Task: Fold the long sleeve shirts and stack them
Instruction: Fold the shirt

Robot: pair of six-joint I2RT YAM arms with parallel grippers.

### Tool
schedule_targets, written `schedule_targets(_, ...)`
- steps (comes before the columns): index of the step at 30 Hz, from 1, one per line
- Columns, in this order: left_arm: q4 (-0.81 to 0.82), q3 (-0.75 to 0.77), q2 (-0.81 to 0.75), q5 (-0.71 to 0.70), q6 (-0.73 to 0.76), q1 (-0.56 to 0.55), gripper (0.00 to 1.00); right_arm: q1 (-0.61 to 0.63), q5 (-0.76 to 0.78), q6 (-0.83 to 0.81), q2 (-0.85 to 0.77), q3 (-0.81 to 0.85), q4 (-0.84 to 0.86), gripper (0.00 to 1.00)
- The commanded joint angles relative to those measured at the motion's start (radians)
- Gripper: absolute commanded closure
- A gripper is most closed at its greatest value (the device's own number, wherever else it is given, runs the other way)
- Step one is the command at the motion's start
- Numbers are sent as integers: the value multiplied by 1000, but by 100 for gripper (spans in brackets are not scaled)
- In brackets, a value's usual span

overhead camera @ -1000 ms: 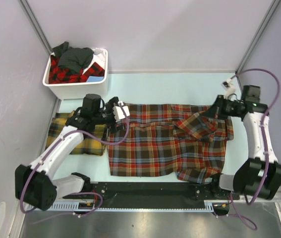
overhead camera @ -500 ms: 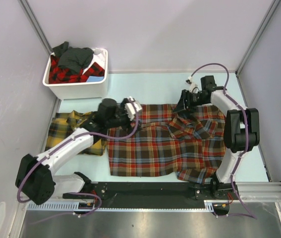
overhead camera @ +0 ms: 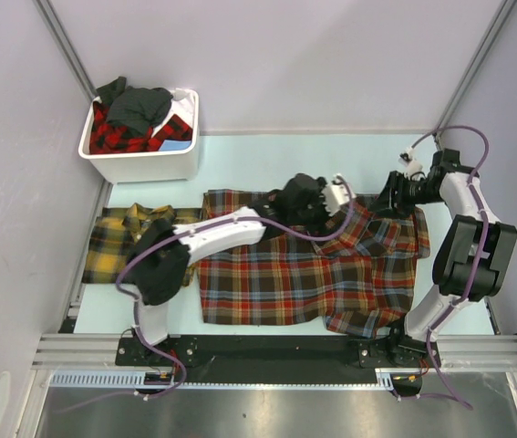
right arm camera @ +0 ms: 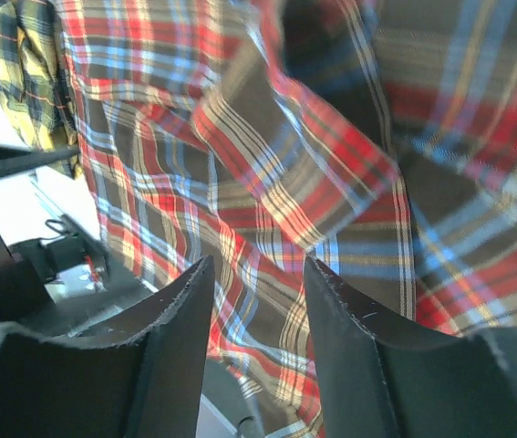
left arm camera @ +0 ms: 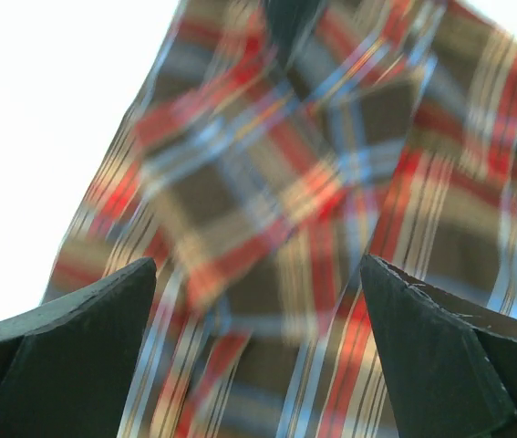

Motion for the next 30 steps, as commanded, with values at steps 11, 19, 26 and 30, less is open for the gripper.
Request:
schedule_targets(11, 118, 266, 332, -121, 3, -122, 2, -105, 62, 82, 4, -79, 39, 54)
schedule_targets(19, 158, 277, 424, -262, 43, -124, 11, -153, 59, 41, 43, -18, -9, 54)
schedule_targets(26, 80, 384, 490, -304, 87, -150, 7, -157, 50, -4, 59, -18, -7, 53)
schedule_targets(30, -47, 502, 548, -343, 84, -154, 17, -160, 50, -36, 70, -28, -4, 53)
